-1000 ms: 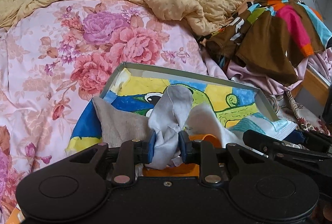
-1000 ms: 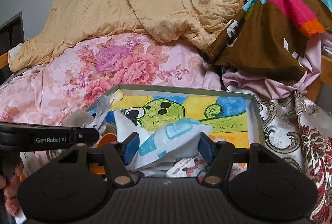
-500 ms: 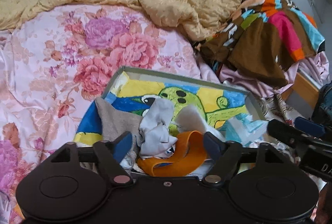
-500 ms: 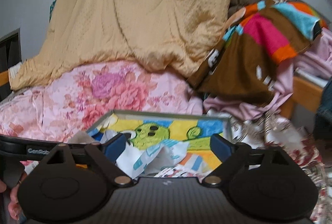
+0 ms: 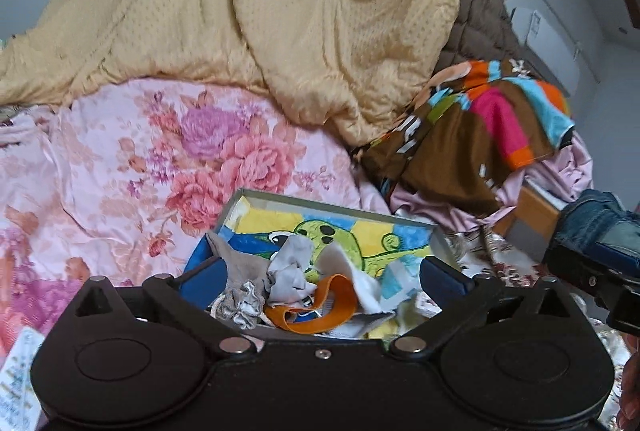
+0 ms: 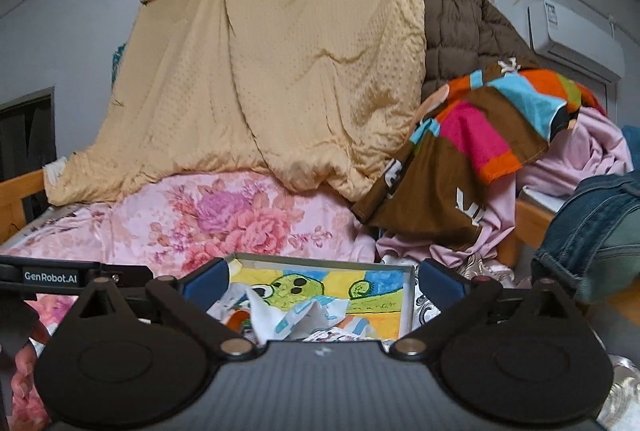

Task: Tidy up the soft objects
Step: 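Withdraw both open tools from the tray back toward the remaining items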

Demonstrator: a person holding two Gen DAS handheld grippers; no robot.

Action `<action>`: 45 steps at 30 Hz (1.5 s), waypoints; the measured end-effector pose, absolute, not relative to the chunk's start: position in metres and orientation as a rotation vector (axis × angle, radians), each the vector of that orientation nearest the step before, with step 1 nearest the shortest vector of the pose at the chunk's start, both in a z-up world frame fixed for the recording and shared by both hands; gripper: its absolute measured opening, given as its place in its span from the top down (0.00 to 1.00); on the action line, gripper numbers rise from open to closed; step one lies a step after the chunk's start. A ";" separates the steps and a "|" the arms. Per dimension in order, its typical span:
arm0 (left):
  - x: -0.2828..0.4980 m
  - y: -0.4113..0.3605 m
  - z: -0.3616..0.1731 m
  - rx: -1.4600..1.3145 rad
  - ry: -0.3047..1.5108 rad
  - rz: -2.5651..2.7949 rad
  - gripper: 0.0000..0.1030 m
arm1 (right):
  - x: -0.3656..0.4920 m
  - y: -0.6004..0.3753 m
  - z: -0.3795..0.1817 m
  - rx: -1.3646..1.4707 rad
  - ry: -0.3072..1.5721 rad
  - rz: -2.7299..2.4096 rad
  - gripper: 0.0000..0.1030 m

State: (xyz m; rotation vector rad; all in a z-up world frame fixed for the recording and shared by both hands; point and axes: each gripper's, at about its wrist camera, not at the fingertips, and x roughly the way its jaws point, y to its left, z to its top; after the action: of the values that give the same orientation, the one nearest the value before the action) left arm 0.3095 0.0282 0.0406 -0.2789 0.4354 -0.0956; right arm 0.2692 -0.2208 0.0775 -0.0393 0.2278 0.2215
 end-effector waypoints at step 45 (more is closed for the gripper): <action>0.120 0.059 0.009 -0.230 0.456 0.025 0.01 | 0.106 -0.196 0.036 -0.012 0.317 0.213 0.00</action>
State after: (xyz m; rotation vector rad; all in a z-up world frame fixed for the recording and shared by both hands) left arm 0.1197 0.0588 0.0088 -0.2300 0.4564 0.0252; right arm 0.1063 -0.1963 0.0361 -0.0123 0.3172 0.2125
